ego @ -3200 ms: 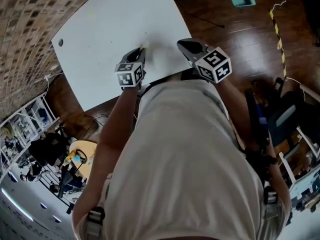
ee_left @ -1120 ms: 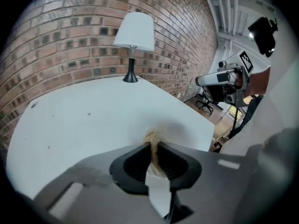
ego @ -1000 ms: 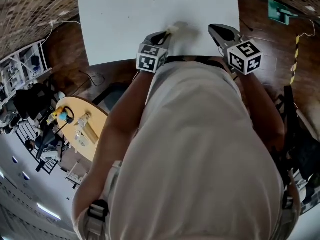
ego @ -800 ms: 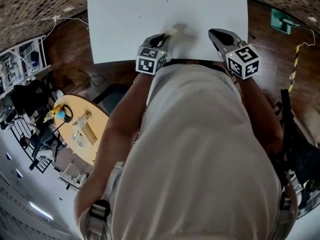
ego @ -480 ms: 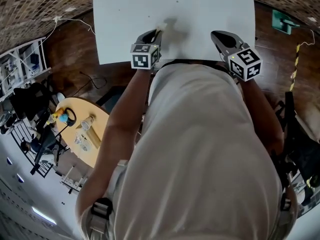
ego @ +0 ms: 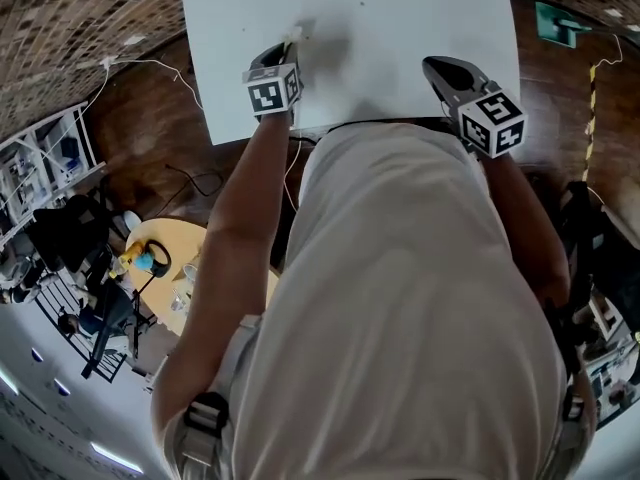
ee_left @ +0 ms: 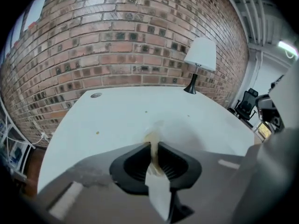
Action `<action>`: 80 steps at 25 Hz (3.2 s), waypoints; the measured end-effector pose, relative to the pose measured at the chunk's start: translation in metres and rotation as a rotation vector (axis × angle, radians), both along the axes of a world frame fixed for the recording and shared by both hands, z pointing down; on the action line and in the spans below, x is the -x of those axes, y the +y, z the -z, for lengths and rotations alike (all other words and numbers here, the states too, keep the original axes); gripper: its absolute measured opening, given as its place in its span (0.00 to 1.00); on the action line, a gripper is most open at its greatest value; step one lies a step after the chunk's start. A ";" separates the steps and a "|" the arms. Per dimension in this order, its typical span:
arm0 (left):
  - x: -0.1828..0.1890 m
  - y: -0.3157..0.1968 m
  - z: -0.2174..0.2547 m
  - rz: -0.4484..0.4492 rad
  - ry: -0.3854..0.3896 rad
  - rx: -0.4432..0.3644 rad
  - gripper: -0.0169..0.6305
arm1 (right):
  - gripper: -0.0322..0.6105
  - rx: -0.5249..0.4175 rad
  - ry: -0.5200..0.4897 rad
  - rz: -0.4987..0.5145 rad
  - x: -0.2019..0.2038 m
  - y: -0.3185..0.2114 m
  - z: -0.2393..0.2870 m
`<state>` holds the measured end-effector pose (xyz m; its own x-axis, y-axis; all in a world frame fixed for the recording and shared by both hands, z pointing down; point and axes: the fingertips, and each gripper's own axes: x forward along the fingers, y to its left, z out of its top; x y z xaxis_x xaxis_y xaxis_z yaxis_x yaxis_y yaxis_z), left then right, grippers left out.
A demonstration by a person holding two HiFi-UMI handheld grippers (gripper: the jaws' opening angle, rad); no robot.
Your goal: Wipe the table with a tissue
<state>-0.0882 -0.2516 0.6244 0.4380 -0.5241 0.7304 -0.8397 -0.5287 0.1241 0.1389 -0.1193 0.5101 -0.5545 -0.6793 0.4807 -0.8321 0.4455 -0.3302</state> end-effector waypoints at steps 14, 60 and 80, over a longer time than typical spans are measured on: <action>-0.028 -0.007 -0.025 -0.209 -0.173 0.002 0.11 | 0.06 0.005 0.023 -0.122 0.000 0.005 0.003; 0.117 -0.103 -0.004 0.131 -0.076 -0.017 0.12 | 0.06 0.028 -0.007 -0.065 0.042 -0.021 -0.007; 0.016 -0.048 -0.027 -0.280 -0.182 -0.001 0.11 | 0.06 0.029 -0.008 -0.087 0.030 -0.018 -0.009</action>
<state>-0.1038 -0.2996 0.6515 0.4272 -0.4024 0.8097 -0.6701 -0.7421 -0.0153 0.1090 -0.1368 0.5189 -0.4977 -0.7113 0.4963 -0.8646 0.3615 -0.3490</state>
